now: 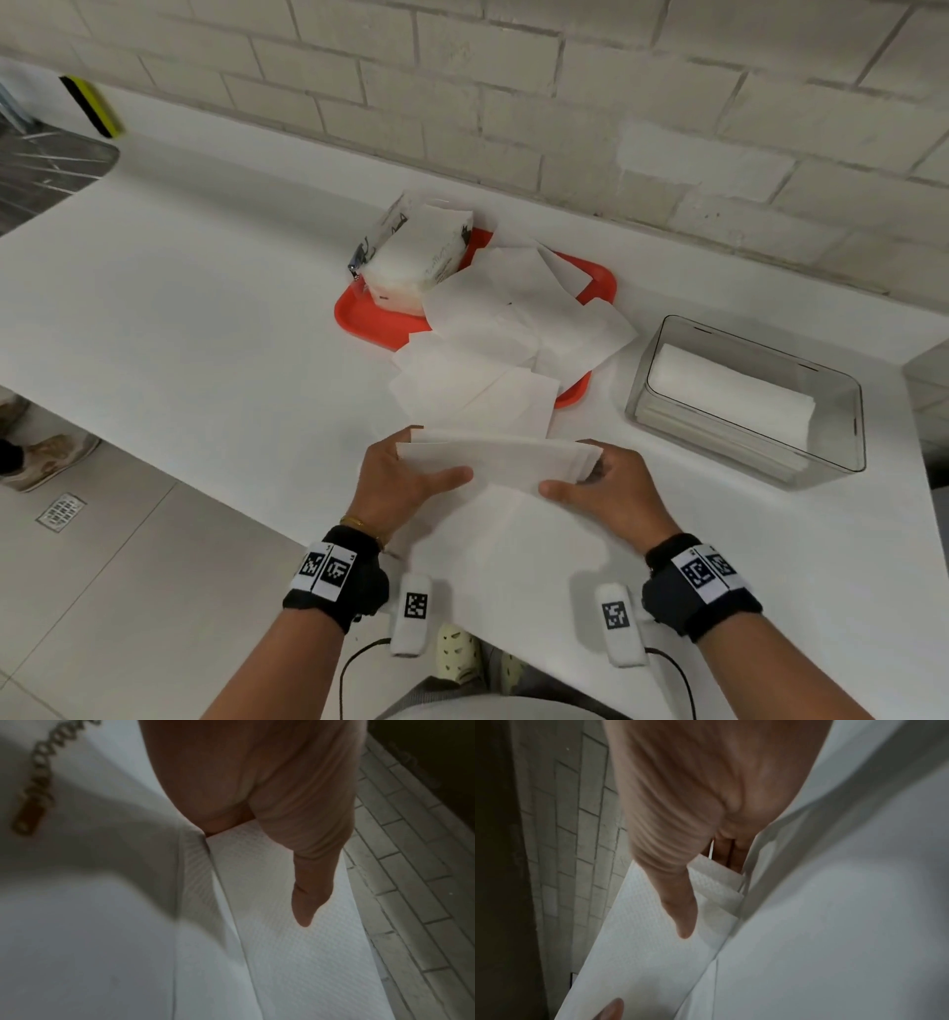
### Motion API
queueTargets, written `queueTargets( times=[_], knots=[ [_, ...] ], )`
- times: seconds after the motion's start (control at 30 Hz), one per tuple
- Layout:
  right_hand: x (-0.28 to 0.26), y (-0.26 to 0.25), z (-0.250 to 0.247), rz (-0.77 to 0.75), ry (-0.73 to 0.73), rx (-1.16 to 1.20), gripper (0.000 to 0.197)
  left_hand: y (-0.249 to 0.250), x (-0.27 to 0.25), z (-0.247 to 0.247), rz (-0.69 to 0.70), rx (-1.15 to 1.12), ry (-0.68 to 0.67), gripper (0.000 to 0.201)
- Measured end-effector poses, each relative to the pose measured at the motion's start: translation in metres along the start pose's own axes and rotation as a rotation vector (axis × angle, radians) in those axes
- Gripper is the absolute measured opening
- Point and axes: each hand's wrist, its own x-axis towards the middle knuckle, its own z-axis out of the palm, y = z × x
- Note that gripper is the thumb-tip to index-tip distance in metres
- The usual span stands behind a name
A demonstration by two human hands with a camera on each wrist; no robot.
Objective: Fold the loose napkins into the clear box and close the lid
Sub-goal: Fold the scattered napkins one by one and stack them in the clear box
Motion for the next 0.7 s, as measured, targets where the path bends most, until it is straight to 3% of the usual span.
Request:
queueTargets(
  times=[0.17, 0.4, 0.53, 0.7],
  knots=[
    [0.004, 0.006, 0.014, 0.007, 0.001, 0.008, 0.037, -0.004, -0.005, 0.000, 0.077, 0.026, 0.073, 0.039],
    [0.001, 0.004, 0.029, -0.086, 0.002, 0.085, 0.025, -0.009, -0.004, 0.014, 0.027, -0.089, 0.209, 0.035],
    [0.000, 0.002, 0.033, -0.054, 0.024, 0.110, 0.020, -0.003, -0.007, 0.024, 0.044, -0.047, 0.165, 0.029],
    [-0.002, -0.005, 0.025, -0.060, 0.068, 0.163, 0.020, 0.007, 0.000, 0.023, 0.066, -0.100, 0.212, 0.028]
  ],
)
